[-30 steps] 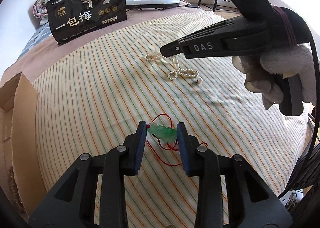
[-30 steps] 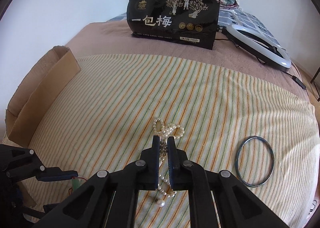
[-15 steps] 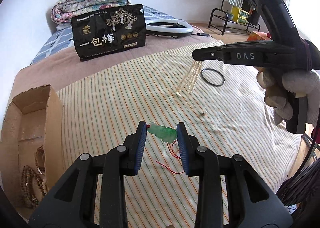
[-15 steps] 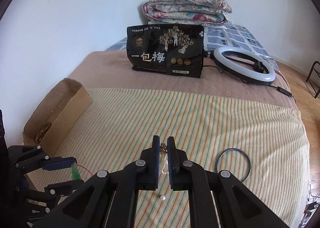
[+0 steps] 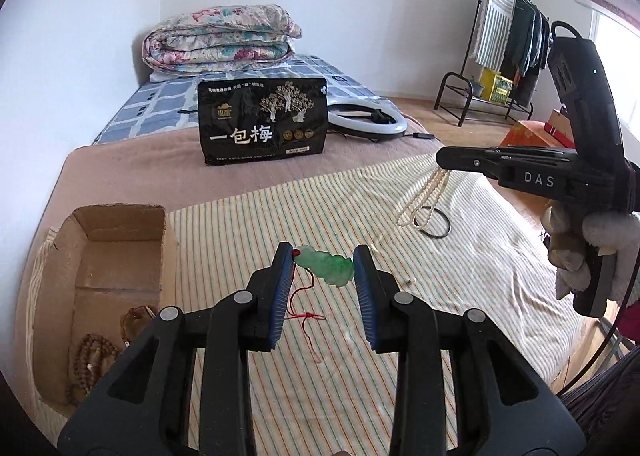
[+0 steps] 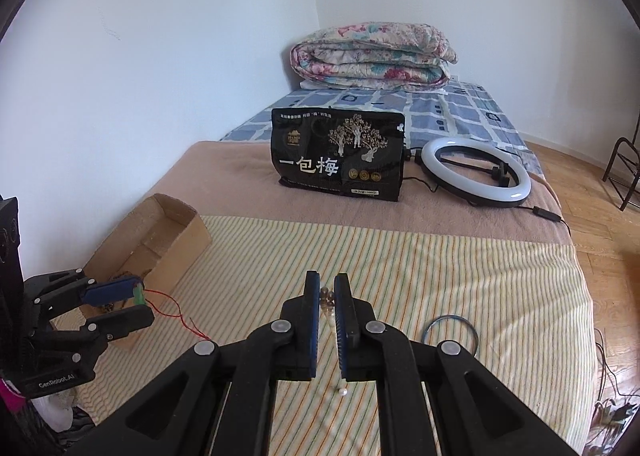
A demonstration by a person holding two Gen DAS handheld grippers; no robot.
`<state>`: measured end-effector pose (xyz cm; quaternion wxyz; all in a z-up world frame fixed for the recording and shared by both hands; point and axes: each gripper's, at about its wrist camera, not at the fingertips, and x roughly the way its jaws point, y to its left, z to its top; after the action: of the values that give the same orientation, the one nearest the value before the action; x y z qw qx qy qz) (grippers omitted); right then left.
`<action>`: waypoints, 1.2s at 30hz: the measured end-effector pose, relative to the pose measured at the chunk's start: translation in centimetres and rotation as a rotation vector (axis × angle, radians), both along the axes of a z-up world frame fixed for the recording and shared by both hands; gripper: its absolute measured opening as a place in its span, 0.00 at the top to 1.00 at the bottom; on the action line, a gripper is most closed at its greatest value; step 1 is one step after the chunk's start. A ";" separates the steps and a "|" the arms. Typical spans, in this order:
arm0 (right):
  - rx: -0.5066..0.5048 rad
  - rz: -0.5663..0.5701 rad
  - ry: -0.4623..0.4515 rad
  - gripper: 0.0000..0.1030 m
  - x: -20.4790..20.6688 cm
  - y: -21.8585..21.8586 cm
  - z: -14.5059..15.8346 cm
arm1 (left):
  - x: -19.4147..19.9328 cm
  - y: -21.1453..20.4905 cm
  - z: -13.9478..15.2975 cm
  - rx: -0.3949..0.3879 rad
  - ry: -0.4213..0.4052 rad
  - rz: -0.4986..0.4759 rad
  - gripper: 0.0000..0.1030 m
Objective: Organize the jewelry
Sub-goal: 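Carry the jade pendant and pearl necklace with both tools over the box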
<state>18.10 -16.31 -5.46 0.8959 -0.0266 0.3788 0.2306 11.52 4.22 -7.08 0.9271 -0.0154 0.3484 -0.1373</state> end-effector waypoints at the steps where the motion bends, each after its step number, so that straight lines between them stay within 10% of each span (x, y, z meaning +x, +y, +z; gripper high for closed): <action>1: 0.004 0.002 -0.004 0.96 -0.2 0.1 0.3 | -0.1 0.4 0.4 -0.007 -0.011 0.009 0.70; 16: 0.081 0.088 -0.056 0.96 -0.6 5.2 3.1 | -0.3 9.4 5.6 -0.069 -0.131 0.213 0.70; 36: 0.124 0.240 -0.029 0.96 2.4 16.8 2.3 | 1.1 18.8 2.8 -0.002 -0.077 0.396 0.70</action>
<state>20.52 0.45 -3.15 0.8671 -0.0197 0.3450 0.3587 12.61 23.04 -4.26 0.9487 -0.0792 0.3025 0.0469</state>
